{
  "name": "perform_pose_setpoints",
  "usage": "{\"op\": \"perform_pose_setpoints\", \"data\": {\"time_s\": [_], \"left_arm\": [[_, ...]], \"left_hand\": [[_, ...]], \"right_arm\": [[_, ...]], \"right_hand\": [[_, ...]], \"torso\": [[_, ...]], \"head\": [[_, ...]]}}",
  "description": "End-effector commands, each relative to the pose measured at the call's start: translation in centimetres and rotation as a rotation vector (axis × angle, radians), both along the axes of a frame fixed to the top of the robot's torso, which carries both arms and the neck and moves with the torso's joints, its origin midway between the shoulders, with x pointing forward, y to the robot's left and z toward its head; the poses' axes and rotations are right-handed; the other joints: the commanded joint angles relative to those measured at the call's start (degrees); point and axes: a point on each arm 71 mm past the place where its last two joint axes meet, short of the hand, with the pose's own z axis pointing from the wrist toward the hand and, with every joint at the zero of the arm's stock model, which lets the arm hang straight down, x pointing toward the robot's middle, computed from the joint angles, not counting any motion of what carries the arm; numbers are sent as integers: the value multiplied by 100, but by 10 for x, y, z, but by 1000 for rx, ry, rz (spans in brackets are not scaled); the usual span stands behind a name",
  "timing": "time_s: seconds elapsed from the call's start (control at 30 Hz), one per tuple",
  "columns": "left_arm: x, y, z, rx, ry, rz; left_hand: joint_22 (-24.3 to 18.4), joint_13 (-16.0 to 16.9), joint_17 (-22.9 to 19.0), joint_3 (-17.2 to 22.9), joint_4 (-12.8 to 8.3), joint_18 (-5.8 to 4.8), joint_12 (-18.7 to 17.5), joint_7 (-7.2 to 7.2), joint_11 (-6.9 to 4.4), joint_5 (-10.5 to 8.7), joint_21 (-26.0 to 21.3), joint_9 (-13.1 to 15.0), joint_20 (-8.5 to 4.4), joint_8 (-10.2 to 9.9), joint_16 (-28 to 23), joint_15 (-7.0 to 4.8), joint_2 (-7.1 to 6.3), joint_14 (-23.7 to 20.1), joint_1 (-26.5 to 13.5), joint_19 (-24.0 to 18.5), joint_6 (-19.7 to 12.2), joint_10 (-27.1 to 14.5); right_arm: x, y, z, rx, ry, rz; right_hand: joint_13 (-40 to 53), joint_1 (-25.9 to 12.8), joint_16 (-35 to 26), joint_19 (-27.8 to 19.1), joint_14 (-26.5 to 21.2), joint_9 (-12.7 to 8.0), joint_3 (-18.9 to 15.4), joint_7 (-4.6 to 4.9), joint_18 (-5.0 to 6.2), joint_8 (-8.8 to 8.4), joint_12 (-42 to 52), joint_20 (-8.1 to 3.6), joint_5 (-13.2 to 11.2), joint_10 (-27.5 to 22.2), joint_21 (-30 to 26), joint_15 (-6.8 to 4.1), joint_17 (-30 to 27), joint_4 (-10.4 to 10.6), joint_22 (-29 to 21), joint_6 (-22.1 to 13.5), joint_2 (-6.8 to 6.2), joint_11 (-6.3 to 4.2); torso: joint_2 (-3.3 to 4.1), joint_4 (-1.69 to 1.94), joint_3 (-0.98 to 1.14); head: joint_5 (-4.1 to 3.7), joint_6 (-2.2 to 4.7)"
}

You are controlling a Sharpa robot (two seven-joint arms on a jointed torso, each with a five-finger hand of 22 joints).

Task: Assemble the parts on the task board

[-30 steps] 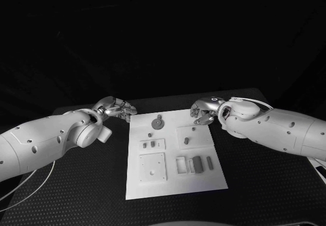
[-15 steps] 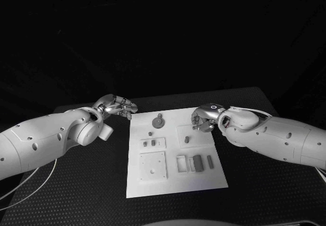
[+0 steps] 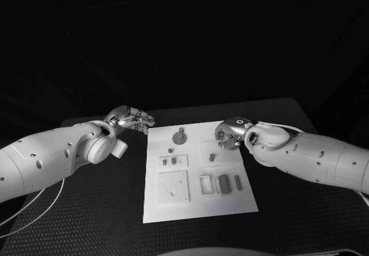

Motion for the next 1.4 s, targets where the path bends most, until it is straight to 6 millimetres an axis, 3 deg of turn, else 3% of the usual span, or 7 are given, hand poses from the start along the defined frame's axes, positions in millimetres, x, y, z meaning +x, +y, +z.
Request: {"op": "perform_pose_setpoints", "data": {"time_s": [0.03, 0.57, 0.73, 0.9, 1.4], "left_arm": [[0, -1, 2, -17, -7, 3], [1, 1, 1, -13, 3, 7], [1, 1, 1, -12, 7, 6], [1, 3, 0, -9, 10, 11], [1, 3, 0, -7, 15, 13]], "left_hand": [[-8, -8, 7, -33, 2, 60, -26, 18, 23, -27, -27, -8, 36, -25, -29, 28, 10, 22, -66, 14, -11, -7], [-15, -15, 17, -43, 11, 61, -32, 22, 27, -27, -38, -9, 36, -28, -39, 27, 14, 31, -81, 24, -18, -13], [-16, -16, 18, -42, 12, 62, -33, 22, 27, -27, -40, -10, 36, -29, -42, 27, 18, 32, -81, 26, -19, -14], [-17, -17, 19, -42, 14, 62, -33, 22, 27, -27, -43, -10, 36, -29, -44, 27, 21, 32, -82, 26, -19, -15], [-24, -23, 25, -46, 14, 61, -40, 25, 32, -27, -56, -12, 38, -32, -58, 29, 18, 28, -84, 25, -27, -25]], "right_arm": [[-1, 0, -6, -15, 13, -2], [-6, 2, -17, -55, 40, 7], [-7, 2, -19, -88, 32, 15], [-8, -2, -22, -119, 27, 9], [-15, 3, -39, -174, 37, 16]], "right_hand": [[-11, -7, 15, 8, -14, -11, -1, -1, 48, -28, -35, 40, 14, 3, -28, 27, 8, 45, 9, -34, -52, 6], [22, 25, 25, 5, -35, 39, 2, -108, 48, 101, 22, 42, 13, 386, -63, -74, 25, 63, 79, 213, 50, -103], [58, 80, 34, 14, -27, 78, 7, -149, 48, 155, 45, 35, 11, 527, -73, -113, 32, -5, 109, 310, 171, -146], [164, 138, 157, 112, 62, 177, -28, -249, 48, 283, 124, -10, 12, 816, -23, -214, 99, -58, 188, 545, 276, -253], [206, 256, 222, 135, 65, 217, -19, -260, 48, 285, 81, -39, 13, 861, -19, -229, 135, -82, 240, 567, 377, -271]], "torso": [[3, -1, 1], [-4, -14, 9], [-2, -5, 6], [0, -10, 7], [-1, 0, 1]], "head": [[6, -18], [34, -72], [22, -91], [14, -105], [-2, -133]]}}
